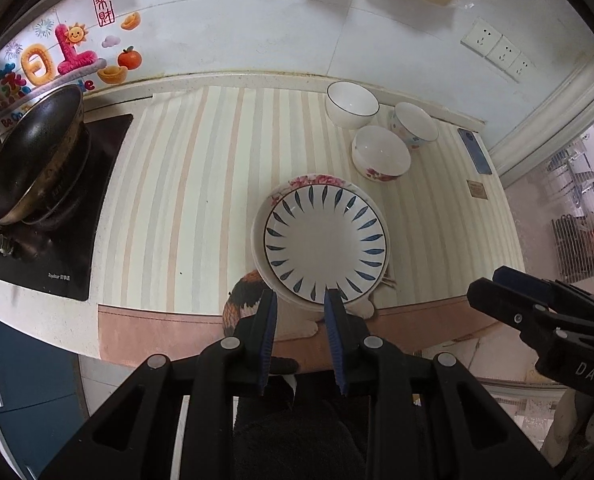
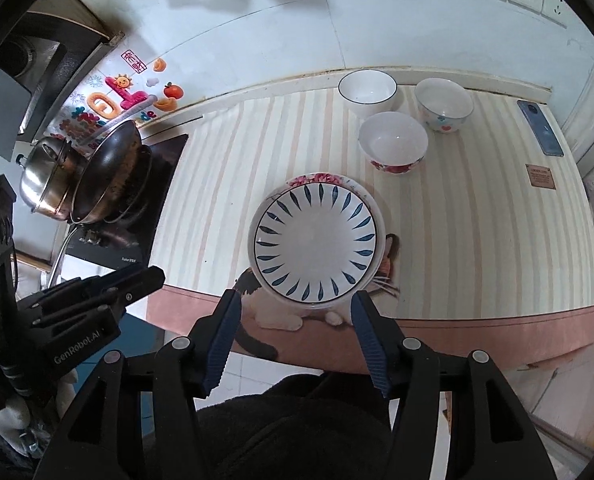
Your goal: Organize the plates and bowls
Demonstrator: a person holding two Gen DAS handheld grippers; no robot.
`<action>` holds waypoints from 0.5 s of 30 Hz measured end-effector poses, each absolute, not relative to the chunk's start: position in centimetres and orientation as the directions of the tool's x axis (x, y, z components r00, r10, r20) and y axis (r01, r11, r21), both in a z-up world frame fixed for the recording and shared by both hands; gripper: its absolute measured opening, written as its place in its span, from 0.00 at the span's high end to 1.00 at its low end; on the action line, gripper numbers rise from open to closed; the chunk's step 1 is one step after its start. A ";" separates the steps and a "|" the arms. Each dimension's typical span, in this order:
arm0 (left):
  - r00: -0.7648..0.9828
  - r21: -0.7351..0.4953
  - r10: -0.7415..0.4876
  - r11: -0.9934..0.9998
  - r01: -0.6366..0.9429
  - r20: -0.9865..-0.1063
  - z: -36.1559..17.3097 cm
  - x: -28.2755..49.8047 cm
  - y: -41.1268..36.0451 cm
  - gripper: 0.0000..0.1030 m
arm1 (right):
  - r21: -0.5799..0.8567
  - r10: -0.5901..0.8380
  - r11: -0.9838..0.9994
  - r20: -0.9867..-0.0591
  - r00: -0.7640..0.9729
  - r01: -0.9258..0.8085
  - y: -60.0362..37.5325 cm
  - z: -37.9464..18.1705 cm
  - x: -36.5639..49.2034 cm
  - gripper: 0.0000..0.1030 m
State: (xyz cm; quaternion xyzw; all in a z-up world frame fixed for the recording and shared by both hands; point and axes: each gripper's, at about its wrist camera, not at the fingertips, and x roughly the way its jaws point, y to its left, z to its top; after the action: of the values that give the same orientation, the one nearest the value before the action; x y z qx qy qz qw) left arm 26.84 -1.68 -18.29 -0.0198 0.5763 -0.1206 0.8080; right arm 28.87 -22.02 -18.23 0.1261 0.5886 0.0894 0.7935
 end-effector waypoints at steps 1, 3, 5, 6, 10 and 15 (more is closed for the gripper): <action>0.307 -0.173 -0.219 0.970 0.170 -0.926 -18.4 26.9 -1.8 0.78 | 0.311 0.296 0.950 -0.911 0.287 0.007 -22.1 -18.3 29.0 0.42; 0.309 -0.169 -0.213 0.972 0.162 -0.927 -18.6 27.3 -2.2 0.78 | 0.319 0.302 0.948 -0.910 0.283 0.012 -22.5 -18.6 29.5 0.41; 0.313 -0.169 -0.210 0.974 0.151 -0.926 -18.8 27.9 -2.6 0.78 | 0.328 0.311 0.944 -0.910 0.276 0.019 -23.1 -19.0 30.2 0.41; 0.315 -0.157 -0.196 0.977 0.145 -0.929 -19.1 28.6 -3.1 0.78 | 0.337 0.318 0.941 -0.909 0.270 0.027 -23.7 -19.4 30.7 0.41; 0.323 -0.162 -0.189 0.981 0.107 -0.927 -20.2 31.9 -4.9 0.74 | 0.369 0.339 0.927 -0.903 0.263 0.071 -26.6 -20.8 33.0 0.40; 0.309 -0.210 -0.216 0.976 0.053 -0.926 -23.4 39.3 -8.5 0.74 | 0.364 0.313 0.920 -0.906 0.285 0.145 -32.1 -24.1 38.1 0.38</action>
State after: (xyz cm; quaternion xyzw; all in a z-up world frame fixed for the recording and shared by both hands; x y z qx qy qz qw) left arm 39.27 -8.46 -23.40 -0.0702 0.5818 -0.0835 0.8060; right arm 38.11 -32.07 -24.11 0.1924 0.5956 0.0541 0.7780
